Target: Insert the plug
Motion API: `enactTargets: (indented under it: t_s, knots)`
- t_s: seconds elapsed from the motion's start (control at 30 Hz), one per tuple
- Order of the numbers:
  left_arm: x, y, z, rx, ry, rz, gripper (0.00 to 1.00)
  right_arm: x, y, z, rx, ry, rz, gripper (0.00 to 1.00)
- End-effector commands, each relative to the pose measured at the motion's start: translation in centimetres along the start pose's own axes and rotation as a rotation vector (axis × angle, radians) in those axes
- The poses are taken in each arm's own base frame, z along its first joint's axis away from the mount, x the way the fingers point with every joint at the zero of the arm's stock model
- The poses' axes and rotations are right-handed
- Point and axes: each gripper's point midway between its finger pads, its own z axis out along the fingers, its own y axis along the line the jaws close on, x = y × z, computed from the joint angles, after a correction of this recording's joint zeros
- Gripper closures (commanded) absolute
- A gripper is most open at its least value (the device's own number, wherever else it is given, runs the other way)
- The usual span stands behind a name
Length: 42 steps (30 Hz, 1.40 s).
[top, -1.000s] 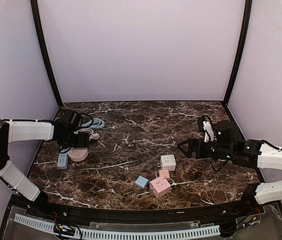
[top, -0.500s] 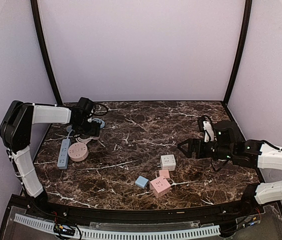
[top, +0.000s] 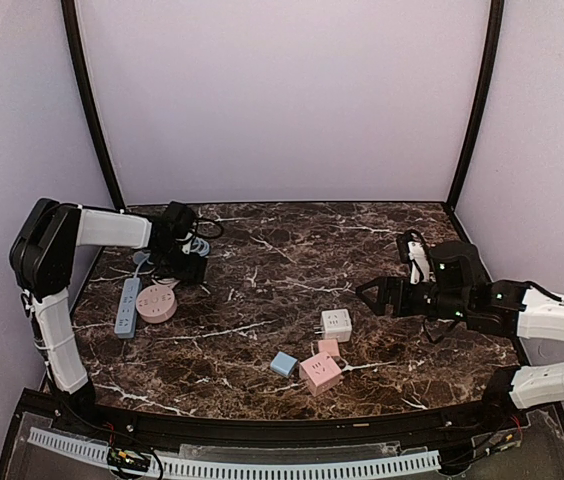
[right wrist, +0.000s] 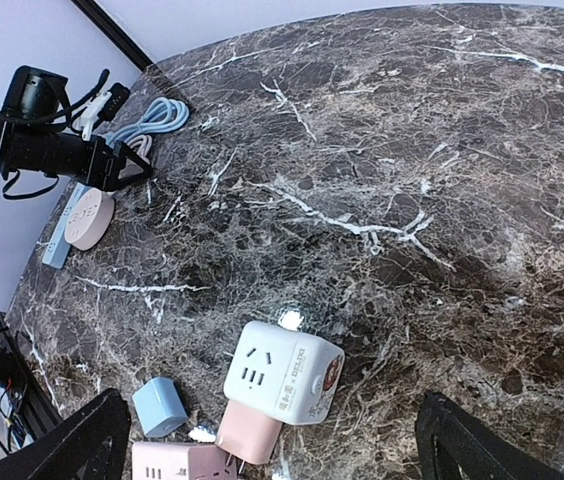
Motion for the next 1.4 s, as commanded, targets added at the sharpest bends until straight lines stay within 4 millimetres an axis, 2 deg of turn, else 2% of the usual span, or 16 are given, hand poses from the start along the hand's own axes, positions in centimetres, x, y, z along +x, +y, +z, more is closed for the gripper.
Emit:
enactTargets:
  t_s: [0.0,0.07,0.2,0.27,0.37,0.47,0.63,0.7,0.77,1.03,1.13,1.37]
  knots:
    - [2.8,-0.4,1.3,0.011,0.108,0.036,0.12,0.5,0.2,-0.1,-0.011,0.002,-0.007,0.01]
    - [3.0,-0.4,1.5,0.011,0.113,0.034,0.13,0.5,0.1,-0.2,-0.010,-0.001,-0.008,0.01]
    - [2.8,-0.6,1.8,0.016,0.114,0.037,0.32,0.5,0.1,-0.2,-0.011,-0.006,-0.009,0.01]
    - [2.8,-0.8,1.8,0.026,0.114,0.033,0.45,0.6,0.0,-0.3,-0.008,-0.006,-0.010,0.01]
    - [3.1,-1.3,1.8,0.043,0.121,0.026,0.53,0.5,-0.2,-0.5,-0.002,-0.015,-0.010,0.01]
    - [3.6,-2.6,1.6,0.051,0.123,0.038,0.54,0.3,-0.3,-0.7,0.002,-0.028,-0.008,0.01]
    - [4.6,-6.4,0.8,0.067,0.105,0.048,0.55,0.2,-0.3,-0.9,0.003,-0.032,-0.004,0.01]
    - [4.9,-7.8,0.3,0.072,0.094,0.027,0.64,0.2,-0.4,-1.1,0.004,-0.036,-0.002,0.01]
    - [5.2,-9.2,-0.1,0.079,0.089,-0.004,0.65,0.1,-0.5,-1.4,0.007,-0.042,-0.001,0.01]
    - [6.1,-14.8,-1.8,0.104,0.025,-0.122,0.62,-0.3,-1.5,-2.9,0.046,-0.090,0.031,0.01]
    - [5.9,-17.0,-1.8,0.148,-0.006,-0.175,0.61,-0.3,-1.8,-3.2,0.054,-0.103,0.046,0.01]
    - [3.6,-18.9,-2.2,0.224,-0.079,-0.339,0.61,0.3,-3.0,-3.4,0.113,-0.092,0.064,0.01]
